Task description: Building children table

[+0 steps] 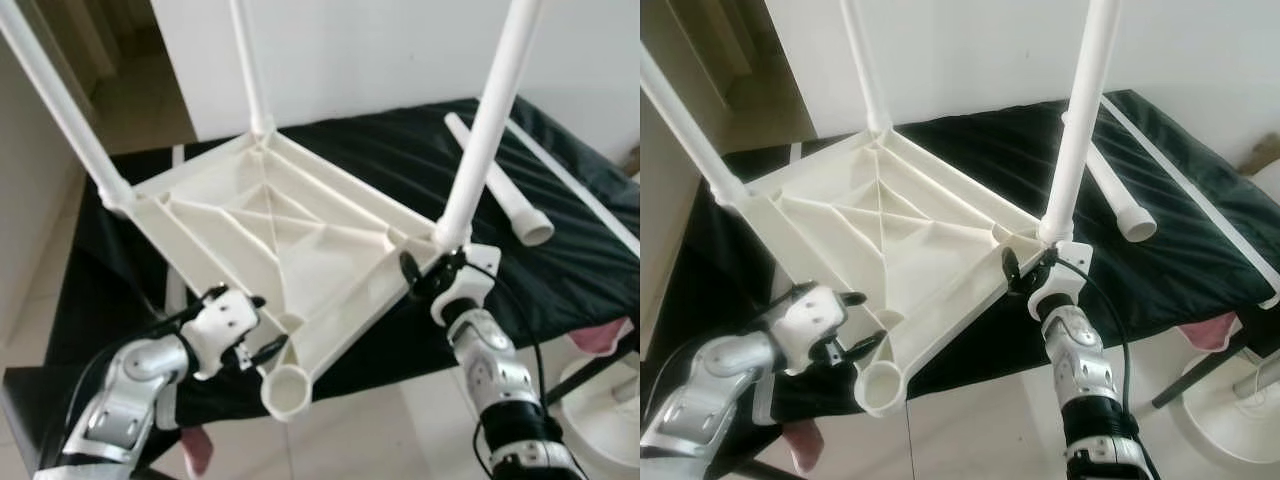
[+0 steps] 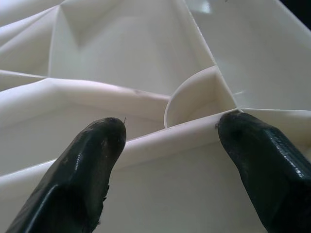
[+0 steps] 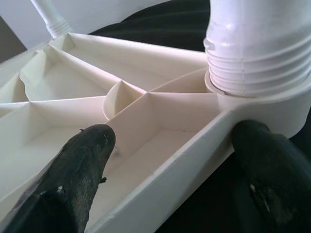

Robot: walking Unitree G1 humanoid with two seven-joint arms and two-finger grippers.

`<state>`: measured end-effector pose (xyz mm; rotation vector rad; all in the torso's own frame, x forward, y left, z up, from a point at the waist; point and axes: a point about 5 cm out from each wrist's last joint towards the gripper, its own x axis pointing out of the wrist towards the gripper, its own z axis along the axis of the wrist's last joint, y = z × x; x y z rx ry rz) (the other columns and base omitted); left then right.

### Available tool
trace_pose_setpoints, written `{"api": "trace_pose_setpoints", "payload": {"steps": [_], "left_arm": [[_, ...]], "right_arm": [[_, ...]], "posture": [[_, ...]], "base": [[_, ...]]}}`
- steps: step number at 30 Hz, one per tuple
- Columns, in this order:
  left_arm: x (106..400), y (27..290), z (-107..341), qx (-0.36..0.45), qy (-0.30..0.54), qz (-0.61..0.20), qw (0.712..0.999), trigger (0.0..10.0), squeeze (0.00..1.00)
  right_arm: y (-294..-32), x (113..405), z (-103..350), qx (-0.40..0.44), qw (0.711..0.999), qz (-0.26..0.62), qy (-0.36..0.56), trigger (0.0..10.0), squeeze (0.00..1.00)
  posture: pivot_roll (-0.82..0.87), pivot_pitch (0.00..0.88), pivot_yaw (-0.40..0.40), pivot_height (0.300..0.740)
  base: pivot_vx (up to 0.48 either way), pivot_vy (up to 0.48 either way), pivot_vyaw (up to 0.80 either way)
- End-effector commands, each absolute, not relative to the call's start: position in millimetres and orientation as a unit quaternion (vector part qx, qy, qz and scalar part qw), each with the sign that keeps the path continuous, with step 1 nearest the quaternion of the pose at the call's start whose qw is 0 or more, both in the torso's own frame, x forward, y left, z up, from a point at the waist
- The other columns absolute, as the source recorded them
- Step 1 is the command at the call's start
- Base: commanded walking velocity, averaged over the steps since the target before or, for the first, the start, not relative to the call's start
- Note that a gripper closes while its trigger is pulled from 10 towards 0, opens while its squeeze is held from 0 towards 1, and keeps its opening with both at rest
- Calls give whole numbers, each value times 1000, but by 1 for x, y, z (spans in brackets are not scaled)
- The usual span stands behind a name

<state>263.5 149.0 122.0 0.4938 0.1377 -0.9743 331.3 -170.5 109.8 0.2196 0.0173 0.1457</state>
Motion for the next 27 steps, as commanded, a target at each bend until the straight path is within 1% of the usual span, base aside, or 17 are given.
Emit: {"api": "trace_pose_setpoints", "payload": {"steps": [1, 4, 6, 7, 8, 9, 10, 11, 14, 15, 17, 19, 21, 23, 25, 26, 27], "left_arm": [[253, 139, 111, 223, 100, -533, 810, 10000, 0], [267, 152, 128, 210, 70, -493, 842, 10000, 0], [276, 171, 139, 212, 59, -468, 856, 10000, 0], [279, 180, 143, 221, 56, -459, 859, 10000, 0], [279, 180, 143, 221, 56, -459, 859, 10000, 0], [281, 188, 146, 235, 57, -452, 859, 10000, 0], [282, 192, 148, 244, 57, -448, 858, 10000, 0], [289, 203, 149, 261, 57, -426, 864, 10000, 0], [295, 211, 152, 271, 56, -407, 870, 10000, 0], [301, 221, 160, 274, 50, -390, 878, 10000, 0], [301, 221, 160, 274, 50, -390, 878, 10000, 0], [297, 221, 164, 271, 45, -407, 871, 10000, 0], [287, 218, 160, 272, 52, -442, 853, 10000, 0], [282, 216, 157, 272, 57, -461, 843, 10000, 0], [269, 211, 150, 269, 74, -506, 816, 10000, 0], [269, 211, 150, 269, 74, -506, 816, 10000, 0], [261, 206, 144, 265, 84, -534, 799, 10000, 0]], "right_arm": [[-160, 331, 104, 104, 989, 100, 22, 10000, 0], [-164, 333, 112, 64, 993, 100, -4, 10000, 0], [-171, 330, 117, 60, 994, 87, -23, 10000, 0], [-173, 328, 119, 59, 994, 84, -30, 10000, 0], [-173, 328, 119, 59, 994, 84, -30, 10000, 0], [-175, 326, 120, 57, 994, 84, -36, 10000, 0], [-176, 325, 121, 55, 994, 85, -39, 10000, 0], [-178, 323, 121, 56, 994, 80, -42, 10000, 0], [-181, 322, 120, 55, 995, 76, -45, 10000, 0], [-184, 321, 120, 55, 995, 71, -48, 10000, 0], [-184, 321, 120, 55, 995, 71, -48, 10000, 0], [-186, 320, 120, 53, 995, 70, -50, 10000, 0], [-190, 319, 119, 53, 996, 62, -44, 10000, 0], [-191, 319, 117, 54, 996, 57, -39, 10000, 0], [-191, 321, 111, 51, 998, 46, -17, 10000, 0], [-191, 321, 111, 51, 998, 46, -17, 10000, 0], [-186, 326, 106, 50, 998, 39, 5, 10000, 0]], "posture": [[62, 63, 54, 740], [69, 64, 34, 740], [77, 68, 18, 740], [77, 68, 18, 740], [77, 68, 18, 740], [83, 72, -5, 740], [83, 72, -5, 740], [80, 75, -10, 740], [77, 75, -10, 740], [71, 77, -11, 740], [71, 77, -11, 740], [58, 79, -10, 740], [51, 80, -10, 740], [51, 80, -10, 740], [47, 82, -10, 740], [47, 82, -10, 740], [49, 85, -15, 740]], "base": [[0, 0, 0], [0, 0, 0], [0, 0, 0], [0, 0, 0], [0, 0, 0], [0, 0, 0], [0, 0, 0], [0, 0, 0], [0, 0, 0], [0, 0, 0], [0, 0, 0], [0, 0, 0], [0, 0, 0], [0, 0, 0], [0, 0, 0], [0, 0, 0], [0, 0, 0]]}}
